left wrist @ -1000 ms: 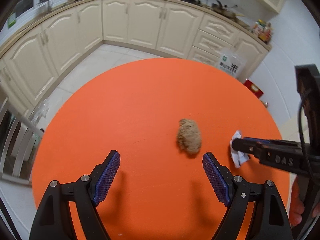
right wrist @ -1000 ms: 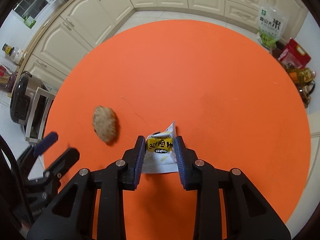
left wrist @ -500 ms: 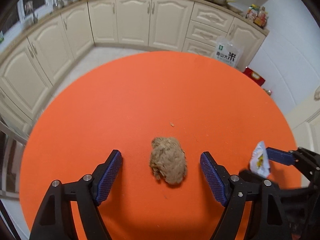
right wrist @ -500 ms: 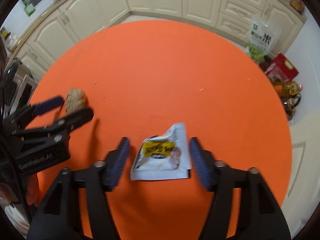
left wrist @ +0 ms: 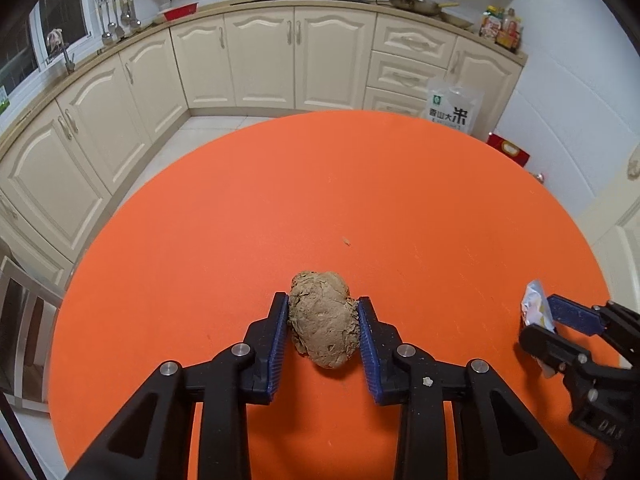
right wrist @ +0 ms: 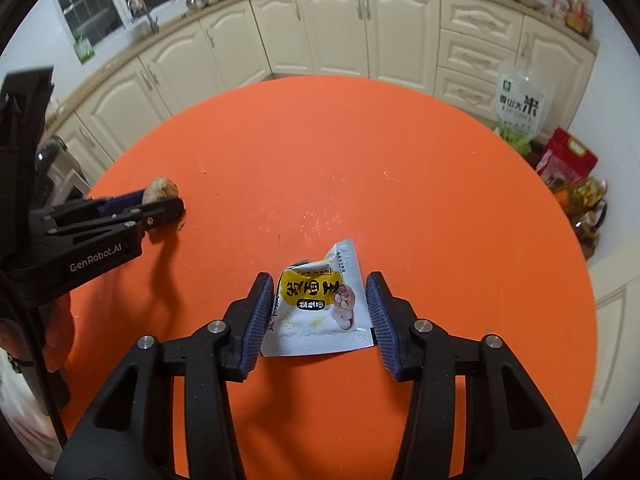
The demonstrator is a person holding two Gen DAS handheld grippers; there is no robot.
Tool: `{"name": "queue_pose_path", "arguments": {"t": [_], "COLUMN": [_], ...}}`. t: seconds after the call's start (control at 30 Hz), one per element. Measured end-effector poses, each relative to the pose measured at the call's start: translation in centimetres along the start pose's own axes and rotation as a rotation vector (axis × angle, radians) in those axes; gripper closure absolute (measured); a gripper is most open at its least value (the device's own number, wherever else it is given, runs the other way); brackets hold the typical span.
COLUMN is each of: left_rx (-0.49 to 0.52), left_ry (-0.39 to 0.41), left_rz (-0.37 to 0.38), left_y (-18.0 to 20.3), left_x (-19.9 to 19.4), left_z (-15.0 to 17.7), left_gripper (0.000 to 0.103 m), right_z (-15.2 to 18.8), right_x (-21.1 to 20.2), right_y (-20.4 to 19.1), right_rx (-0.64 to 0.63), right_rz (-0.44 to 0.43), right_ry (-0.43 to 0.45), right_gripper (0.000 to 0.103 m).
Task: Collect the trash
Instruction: 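Lift the brown lump with the left tool while the right tool regrips the wrapper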
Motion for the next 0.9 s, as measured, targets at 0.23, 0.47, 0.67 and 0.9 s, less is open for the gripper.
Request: {"name": "queue_pose_path", "arguments": {"t": [0.23,0.47,0.67,0.9], "left_rx": [0.022,0.017,0.011,0.003], "left_ry": [-0.009,0.031,0.069,0.109], "left_rz": [0.001,-0.005,0.003,-0.026], "left_y": [0.0,-0.3,0.6,1.4], "left_x": [-1.9,-4.8,-6.7,-9.3], "left_z": [1.7,6.1,9.9,16.0], "left_gripper": [0.074,0.074,0.074,0.074], "right_z": [2.6,5.1,7.5,10.8], "right_x": [-1.3,-2.9,-3.5,-6.3], "right_y": [0.7,-0.1,-1.0,-3.1], "right_rx": [0.035,0.066,0.093,0.111], "right_rz": [-0.048,-0.121,-0.124,-0.144], "right_ry": [-0.001,-0.031,-0.060,-0.022], "right_gripper": [0.074,0.091,0.093,0.096]}}
Point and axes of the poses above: each gripper's, at about its wrist camera, not at the fingertips, and x roughly the way its jaws point, y to its right, z to its underside, the point moved 1 cm from there along x, roughly the way its jaws point, and after that the axes turned 12 degrees about -y, right-handed, at the moved point
